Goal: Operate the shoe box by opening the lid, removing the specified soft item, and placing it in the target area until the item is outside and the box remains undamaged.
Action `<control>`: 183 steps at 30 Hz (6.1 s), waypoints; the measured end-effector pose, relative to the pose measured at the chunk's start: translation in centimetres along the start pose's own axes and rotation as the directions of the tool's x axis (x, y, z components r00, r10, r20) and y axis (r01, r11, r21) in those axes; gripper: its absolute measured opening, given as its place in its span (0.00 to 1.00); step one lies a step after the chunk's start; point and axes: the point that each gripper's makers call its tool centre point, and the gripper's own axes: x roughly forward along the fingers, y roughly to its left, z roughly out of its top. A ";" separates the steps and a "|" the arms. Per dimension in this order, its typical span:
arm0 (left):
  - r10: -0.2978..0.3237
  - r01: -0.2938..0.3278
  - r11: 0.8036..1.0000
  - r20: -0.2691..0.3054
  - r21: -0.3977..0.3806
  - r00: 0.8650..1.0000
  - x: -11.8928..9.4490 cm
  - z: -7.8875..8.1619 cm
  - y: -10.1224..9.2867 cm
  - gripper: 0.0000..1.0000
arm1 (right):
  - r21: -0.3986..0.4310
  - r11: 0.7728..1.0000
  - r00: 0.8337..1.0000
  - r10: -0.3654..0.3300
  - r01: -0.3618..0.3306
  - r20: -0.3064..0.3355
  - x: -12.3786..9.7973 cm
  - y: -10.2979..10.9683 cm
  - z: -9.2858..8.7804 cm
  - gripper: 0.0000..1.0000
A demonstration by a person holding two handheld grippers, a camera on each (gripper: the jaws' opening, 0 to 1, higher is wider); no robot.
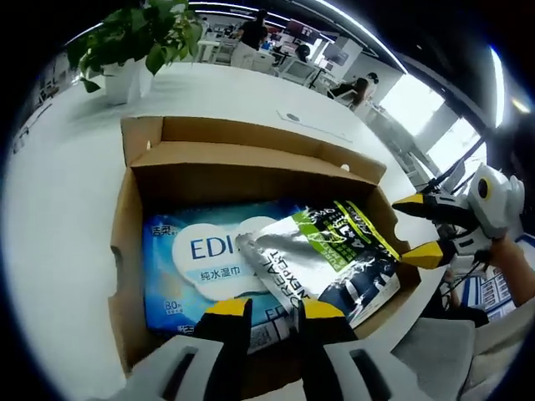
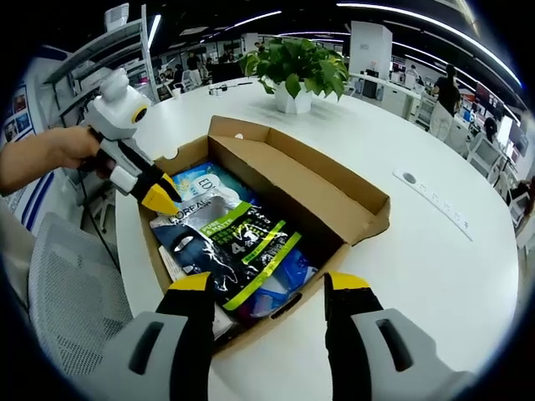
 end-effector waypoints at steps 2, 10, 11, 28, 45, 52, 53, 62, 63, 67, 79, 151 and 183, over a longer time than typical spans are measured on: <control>-0.018 0.018 1.000 0.001 -0.024 1.000 0.2 0.0 -0.2 0.19 | 0.000 1.000 1.000 0.000 0.000 0.002 0.0 0.0 0.1 0.49; -0.058 0.058 0.995 0.007 -0.082 0.998 0.7 0.3 -0.7 0.09 | 0.001 1.000 1.000 0.012 -0.012 -0.001 0.1 0.5 0.2 0.46; -0.057 0.058 0.995 0.009 -0.087 0.998 0.6 0.4 -0.7 0.08 | 0.008 1.000 1.000 0.013 -0.013 -0.005 0.2 0.6 0.2 0.45; -0.066 0.076 0.991 0.087 -0.110 0.994 -1.2 1.6 0.4 0.00 | 0.036 0.996 0.993 0.086 -0.084 -0.074 2.6 2.4 0.0 0.36; -0.064 0.078 0.991 0.131 -0.106 0.989 -2.1 2.0 1.6 0.00 | 0.119 0.984 0.983 0.143 -0.130 -0.113 5.7 3.2 -0.2 0.33; -0.069 0.085 0.991 0.145 -0.104 0.987 -2.2 2.1 1.8 0.00 | 0.213 0.962 0.975 0.196 -0.170 -0.105 6.3 3.9 0.2 0.29; -0.068 0.084 0.991 0.145 -0.102 0.987 -2.2 2.1 1.9 0.00 | 0.232 0.958 0.975 0.197 -0.170 -0.101 6.4 3.9 0.3 0.28; -0.056 0.071 0.993 0.147 -0.093 0.988 -2.4 1.8 2.2 0.00 | 0.271 0.952 0.983 0.168 -0.142 -0.075 6.2 3.3 0.5 0.14; -0.058 0.072 0.993 0.149 -0.093 0.987 -2.5 1.8 2.1 0.00 | 0.263 0.955 0.984 0.160 -0.136 -0.073 6.1 3.2 0.5 0.11; -0.057 0.070 0.994 0.152 -0.088 0.987 -2.6 1.8 2.0 0.00 | 0.258 0.957 0.987 0.151 -0.132 -0.055 5.7 3.1 0.8 0.01; -0.055 0.065 0.996 0.163 -0.055 0.985 -3.2 2.6 0.8 0.00 | 0.288 0.950 0.989 0.141 -0.122 -0.048 4.5 3.6 1.0 0.00; -0.200 0.189 0.967 0.049 0.172 0.979 3.4 5.6 -14.0 0.00 | 0.529 0.847 0.994 -0.094 0.053 0.050 -8.1 -6.7 -4.5 0.00; -0.233 0.239 0.940 -0.051 0.243 0.971 9.2 6.9 -19.3 0.00 | 0.582 0.802 0.987 -0.158 0.135 -0.013 -9.9 -12.8 -8.9 0.00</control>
